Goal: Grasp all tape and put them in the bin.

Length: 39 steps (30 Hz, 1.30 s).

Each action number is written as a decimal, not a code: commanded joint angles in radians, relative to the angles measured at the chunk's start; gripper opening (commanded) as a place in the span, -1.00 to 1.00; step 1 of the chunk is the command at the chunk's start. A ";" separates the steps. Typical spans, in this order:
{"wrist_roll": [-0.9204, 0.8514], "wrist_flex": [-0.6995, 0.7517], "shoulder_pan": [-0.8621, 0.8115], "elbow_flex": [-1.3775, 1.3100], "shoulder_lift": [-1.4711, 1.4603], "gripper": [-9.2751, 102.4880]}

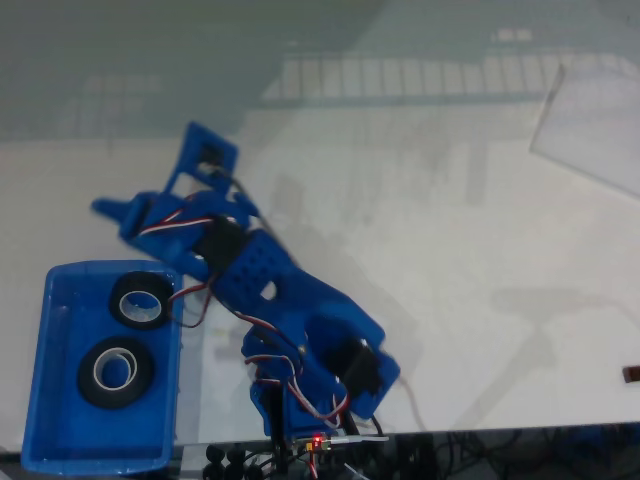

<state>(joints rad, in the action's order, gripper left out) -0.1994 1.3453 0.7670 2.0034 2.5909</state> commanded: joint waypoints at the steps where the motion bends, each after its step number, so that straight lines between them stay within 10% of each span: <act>1: 0.020 -0.175 -0.195 0.166 0.144 -0.25; 16: 0.041 -0.603 -0.721 0.844 0.523 -0.29; 39: -0.008 -0.485 -0.834 1.072 0.733 -0.83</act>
<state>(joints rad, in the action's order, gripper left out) -0.2102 0.8575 -0.0568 3.0572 3.3088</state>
